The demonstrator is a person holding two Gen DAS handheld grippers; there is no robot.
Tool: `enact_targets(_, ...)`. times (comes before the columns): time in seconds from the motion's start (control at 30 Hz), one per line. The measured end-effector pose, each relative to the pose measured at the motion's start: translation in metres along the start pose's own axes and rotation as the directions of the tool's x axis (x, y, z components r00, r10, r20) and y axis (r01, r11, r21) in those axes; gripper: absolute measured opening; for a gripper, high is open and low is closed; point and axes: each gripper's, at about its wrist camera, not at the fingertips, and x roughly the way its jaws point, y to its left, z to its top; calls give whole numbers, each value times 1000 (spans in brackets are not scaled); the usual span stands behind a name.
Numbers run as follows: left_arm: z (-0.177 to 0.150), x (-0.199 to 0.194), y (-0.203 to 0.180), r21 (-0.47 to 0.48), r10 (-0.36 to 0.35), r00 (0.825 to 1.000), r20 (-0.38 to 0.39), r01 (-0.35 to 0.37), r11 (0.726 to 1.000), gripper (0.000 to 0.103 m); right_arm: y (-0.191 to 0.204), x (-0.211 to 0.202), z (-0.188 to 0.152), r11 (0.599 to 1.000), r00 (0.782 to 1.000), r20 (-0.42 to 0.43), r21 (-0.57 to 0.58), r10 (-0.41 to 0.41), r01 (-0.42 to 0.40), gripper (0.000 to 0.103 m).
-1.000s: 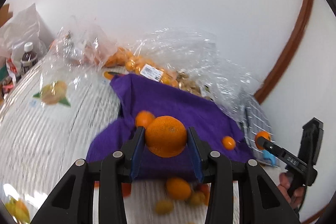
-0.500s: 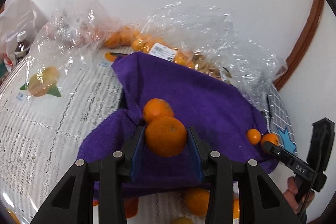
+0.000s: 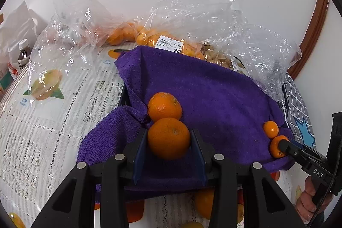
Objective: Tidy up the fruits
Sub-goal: 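Lower the large orange onto the towel and open the right gripper, then withdraw the right gripper and grasp another orange on the sheet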
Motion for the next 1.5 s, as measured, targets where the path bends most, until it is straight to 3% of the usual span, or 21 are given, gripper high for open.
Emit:
enact_targets(0.2,-3,1,-7,25,60,998,13,-60,998,38,-1,-5,-2,1000,1000,15,5,-11,11,52)
enact_targets(0.37,-3,3,-9,49,82,996,23,-83,995,39,2,-16,-2,996,993,82,-10,-86,87,60)
enact_targets(0.63,-4,-3,-8,32,35,998,57,-37,999,50,2,-38,-5,995,983,154,18,-100,98,59)
enact_targets(0.8,-6,-21,5,-44,-6,988,154,13,999,51,20,-66,-15,975,944,255,-20,-211,223,59)
enact_targets(0.9,-8,-33,14,-85,-27,977,210,46,995,51,22,-77,-25,982,954,237,1,-186,191,59)
enact_targets(1.03,-15,-47,18,-86,-26,969,245,49,995,49,23,-82,-40,989,979,143,31,-147,144,53)
enact_targets(1.13,-26,-58,17,-55,-88,971,224,102,993,49,32,-85,-55,993,989,92,20,-116,114,49)
enact_targets(1.27,-44,-69,15,-25,-93,977,190,99,995,49,47,-84,-73,996,995,47,-9,-91,92,38)
enact_targets(1.5,-76,-79,28,-44,-77,994,73,81,996,49,71,-71,-90,997,1000,20,-71,-22,23,38)
